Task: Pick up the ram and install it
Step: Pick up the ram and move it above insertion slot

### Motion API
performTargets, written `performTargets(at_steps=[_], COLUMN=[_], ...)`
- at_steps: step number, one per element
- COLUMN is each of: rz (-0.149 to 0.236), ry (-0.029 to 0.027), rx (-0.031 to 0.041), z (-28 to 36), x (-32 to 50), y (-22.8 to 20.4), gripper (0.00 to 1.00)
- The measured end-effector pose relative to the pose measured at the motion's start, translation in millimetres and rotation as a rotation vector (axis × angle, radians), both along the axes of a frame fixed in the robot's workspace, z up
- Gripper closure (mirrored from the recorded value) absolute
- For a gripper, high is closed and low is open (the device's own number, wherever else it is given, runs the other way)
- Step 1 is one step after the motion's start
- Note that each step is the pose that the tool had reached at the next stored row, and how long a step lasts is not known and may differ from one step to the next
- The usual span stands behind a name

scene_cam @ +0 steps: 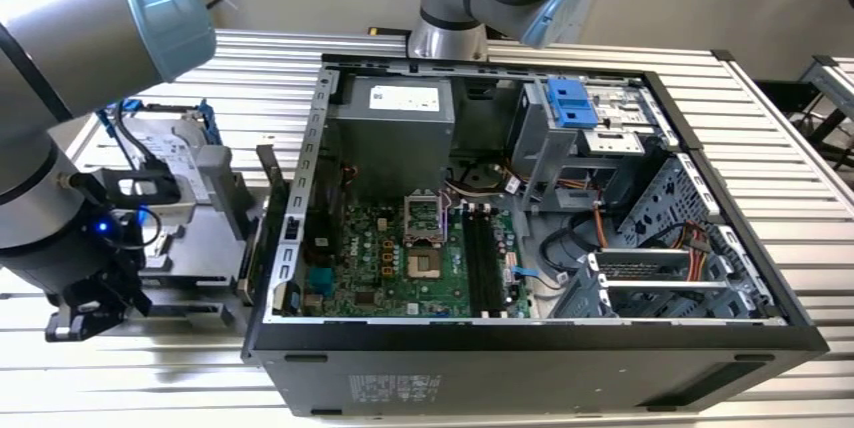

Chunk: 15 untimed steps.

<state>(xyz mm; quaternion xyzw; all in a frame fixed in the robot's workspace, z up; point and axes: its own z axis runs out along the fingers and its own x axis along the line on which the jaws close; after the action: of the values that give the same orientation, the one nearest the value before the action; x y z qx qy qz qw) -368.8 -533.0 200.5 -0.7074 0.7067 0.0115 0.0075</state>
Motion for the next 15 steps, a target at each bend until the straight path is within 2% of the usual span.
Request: performTargets(at_steps=[15], rz=[0.000], ry=[0.0000], rx=[-0.0001], z=[9.1], x=[0.0], y=[0.0], gripper=[1.00])
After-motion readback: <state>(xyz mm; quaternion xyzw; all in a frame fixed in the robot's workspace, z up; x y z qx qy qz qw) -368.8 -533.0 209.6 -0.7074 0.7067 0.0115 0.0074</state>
